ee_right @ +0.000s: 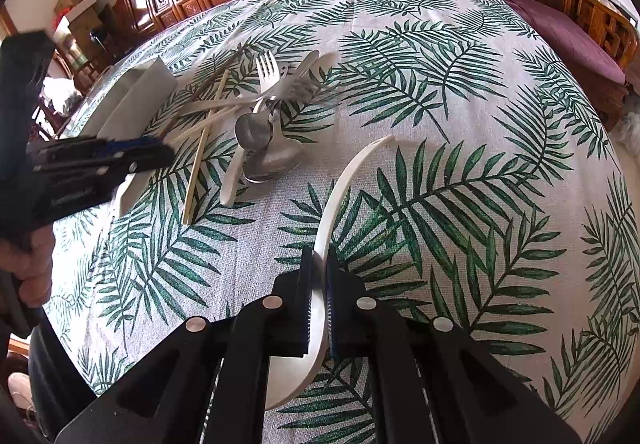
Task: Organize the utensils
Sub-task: 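Grasp another white plastic spoon with the left tool while the right tool holds its spoon, then carry the white spoon into the grey tray and open the left tool while right holds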
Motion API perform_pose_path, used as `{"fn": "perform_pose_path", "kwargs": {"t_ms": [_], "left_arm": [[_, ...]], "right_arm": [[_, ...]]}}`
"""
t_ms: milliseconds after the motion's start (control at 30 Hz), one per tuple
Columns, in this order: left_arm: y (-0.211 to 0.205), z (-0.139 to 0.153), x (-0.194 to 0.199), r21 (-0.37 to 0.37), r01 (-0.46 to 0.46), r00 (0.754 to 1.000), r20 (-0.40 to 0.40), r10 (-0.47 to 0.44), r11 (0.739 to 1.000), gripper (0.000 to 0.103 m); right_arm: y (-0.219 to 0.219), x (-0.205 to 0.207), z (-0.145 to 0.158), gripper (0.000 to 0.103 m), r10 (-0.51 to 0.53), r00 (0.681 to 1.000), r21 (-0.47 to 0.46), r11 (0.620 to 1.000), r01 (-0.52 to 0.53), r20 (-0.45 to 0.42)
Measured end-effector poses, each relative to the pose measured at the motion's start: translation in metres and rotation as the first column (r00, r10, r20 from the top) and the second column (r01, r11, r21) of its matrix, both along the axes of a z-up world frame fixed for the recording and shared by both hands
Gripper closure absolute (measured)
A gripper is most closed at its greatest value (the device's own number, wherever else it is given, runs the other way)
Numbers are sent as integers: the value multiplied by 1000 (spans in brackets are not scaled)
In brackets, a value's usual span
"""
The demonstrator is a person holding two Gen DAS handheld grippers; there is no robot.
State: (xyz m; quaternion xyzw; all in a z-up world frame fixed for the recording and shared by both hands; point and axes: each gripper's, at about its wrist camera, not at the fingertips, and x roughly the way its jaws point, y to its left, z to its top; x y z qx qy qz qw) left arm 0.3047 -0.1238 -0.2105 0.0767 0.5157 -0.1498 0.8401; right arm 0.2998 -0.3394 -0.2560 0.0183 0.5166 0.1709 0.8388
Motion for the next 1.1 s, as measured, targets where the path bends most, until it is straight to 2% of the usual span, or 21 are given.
{"fn": "perform_pose_path", "kwargs": {"t_ms": [233,667,767,1100], "left_arm": [[0,-14,-7,47,9,1000,-27,-8,999,83],[-8,-19,16,73,10,999,-34,-8,997,83],[-8,-19,18,50,18,999,-48,-16,999,96],[1,-9,-11,39,45,998,-56,-43,998,97]], "right_arm": [[0,-1,1,95,0,1000,-10,1000,0,2],[-1,0,0,95,2,1000,4,1000,-2,0],[-1,1,0,95,4,1000,7,1000,-4,1],[1,0,1,95,13,1000,-9,1000,-13,7]]}}
